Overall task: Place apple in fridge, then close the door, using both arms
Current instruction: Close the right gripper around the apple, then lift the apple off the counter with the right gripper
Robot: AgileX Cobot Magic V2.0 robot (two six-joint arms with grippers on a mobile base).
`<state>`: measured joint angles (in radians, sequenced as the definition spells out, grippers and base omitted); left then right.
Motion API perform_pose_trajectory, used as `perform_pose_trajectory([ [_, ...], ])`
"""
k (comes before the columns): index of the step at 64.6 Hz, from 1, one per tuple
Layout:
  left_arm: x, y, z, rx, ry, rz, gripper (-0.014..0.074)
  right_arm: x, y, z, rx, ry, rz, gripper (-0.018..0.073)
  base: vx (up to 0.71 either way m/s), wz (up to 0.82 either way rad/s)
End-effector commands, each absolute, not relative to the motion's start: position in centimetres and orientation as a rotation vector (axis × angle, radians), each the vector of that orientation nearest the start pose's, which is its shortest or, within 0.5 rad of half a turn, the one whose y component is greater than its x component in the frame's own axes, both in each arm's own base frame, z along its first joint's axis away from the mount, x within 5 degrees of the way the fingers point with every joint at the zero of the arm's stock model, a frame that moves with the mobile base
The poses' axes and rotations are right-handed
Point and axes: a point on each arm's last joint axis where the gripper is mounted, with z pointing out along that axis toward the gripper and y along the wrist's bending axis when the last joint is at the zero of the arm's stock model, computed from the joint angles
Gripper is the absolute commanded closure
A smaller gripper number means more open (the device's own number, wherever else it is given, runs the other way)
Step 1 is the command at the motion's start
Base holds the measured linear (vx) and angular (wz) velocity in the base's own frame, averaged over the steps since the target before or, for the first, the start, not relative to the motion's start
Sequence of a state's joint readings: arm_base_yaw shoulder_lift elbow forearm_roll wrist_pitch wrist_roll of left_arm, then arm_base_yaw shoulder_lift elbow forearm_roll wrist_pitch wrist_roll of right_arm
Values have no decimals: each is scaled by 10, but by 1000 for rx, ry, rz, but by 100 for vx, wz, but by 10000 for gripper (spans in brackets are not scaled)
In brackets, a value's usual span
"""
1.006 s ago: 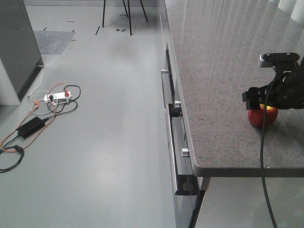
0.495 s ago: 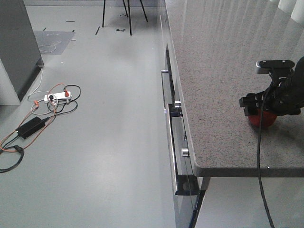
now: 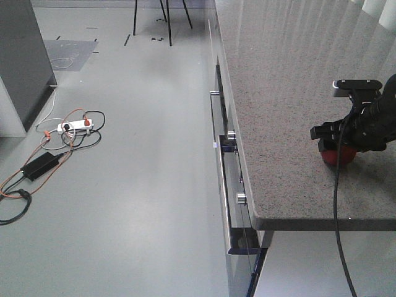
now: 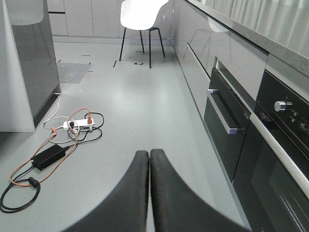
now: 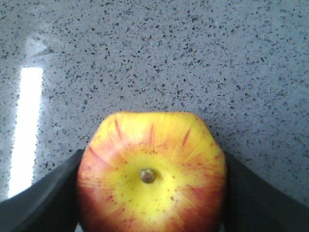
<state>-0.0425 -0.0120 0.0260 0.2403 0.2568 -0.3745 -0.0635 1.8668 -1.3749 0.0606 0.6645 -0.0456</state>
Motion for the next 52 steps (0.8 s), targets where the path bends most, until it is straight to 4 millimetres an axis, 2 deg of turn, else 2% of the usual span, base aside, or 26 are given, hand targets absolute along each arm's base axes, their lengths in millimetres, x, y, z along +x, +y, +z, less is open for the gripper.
perform_pose_trajectory([
  [1, 56, 2, 182, -114, 1689, -104, 601, 399, -23, 262, 33, 2510, 14, 374, 0, 0],
  [15, 56, 2, 182, -114, 1689, -104, 601, 380, -21, 311, 3, 2383, -2, 372, 0, 0],
  [29, 56, 2, 182, -114, 1689, -104, 601, 341, -16, 360, 12, 2251, 28, 372, 0, 0],
  [38, 56, 2, 182, -114, 1689, -104, 601, 307, -12, 375, 16, 2182, 64, 372, 0, 0],
  [52, 56, 2, 182, -114, 1689, -104, 601, 250, -8, 376, 14, 2135, 57, 372, 0, 0],
])
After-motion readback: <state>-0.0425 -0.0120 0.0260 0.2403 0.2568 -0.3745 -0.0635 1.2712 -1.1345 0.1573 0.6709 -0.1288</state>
